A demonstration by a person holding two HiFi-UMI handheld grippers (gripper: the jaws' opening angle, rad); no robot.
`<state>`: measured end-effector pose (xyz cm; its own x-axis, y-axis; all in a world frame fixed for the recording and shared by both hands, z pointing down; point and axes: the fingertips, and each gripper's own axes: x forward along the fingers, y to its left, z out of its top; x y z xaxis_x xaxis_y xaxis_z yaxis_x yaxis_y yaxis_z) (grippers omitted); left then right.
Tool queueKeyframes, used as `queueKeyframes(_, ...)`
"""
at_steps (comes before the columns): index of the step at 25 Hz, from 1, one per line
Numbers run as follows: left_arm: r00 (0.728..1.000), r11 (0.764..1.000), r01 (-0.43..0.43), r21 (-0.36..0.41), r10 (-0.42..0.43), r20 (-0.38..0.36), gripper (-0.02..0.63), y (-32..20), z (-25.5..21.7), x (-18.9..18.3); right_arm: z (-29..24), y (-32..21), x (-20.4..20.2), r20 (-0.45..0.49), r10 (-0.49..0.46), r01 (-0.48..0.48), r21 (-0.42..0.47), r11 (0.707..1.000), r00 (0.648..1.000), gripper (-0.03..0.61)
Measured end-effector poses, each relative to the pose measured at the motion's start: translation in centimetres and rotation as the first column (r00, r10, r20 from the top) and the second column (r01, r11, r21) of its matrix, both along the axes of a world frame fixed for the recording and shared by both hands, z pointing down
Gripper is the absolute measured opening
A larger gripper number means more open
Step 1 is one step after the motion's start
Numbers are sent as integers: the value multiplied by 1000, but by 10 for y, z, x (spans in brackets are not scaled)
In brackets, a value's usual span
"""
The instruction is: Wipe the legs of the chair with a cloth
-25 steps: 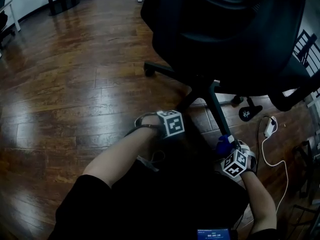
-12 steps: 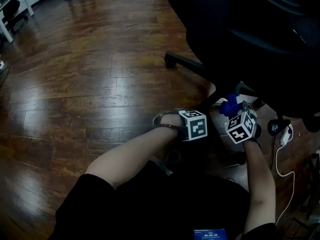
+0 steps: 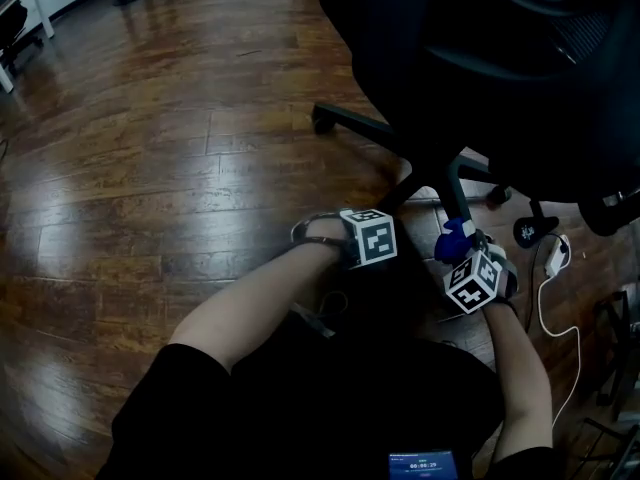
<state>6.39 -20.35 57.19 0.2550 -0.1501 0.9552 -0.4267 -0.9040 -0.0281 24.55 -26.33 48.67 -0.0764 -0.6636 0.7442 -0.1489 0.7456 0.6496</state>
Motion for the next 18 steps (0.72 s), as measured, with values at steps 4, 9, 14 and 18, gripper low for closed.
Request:
queueKeyframes(4, 999, 1000, -3, 8, 3, 33, 242, 0, 2, -3, 22, 67, 62, -80, 8, -15, -89, 996, 997, 74)
queueKeyframes(9, 999, 1000, -3, 21, 2, 46, 242, -1, 2, -2, 30, 96, 95, -75, 61, -71, -130, 989, 995, 74)
queueKeyframes(14, 1000, 1000, -4, 10, 4, 26, 242, 0, 1, -1, 25, 79, 79, -64, 48, -54, -93, 994, 997, 74)
queueKeyframes(18, 1000, 1000, 2, -6, -3, -19, 242, 1, -2, 3, 10, 36, 41, -27, 30, -31, -37, 999, 999, 74)
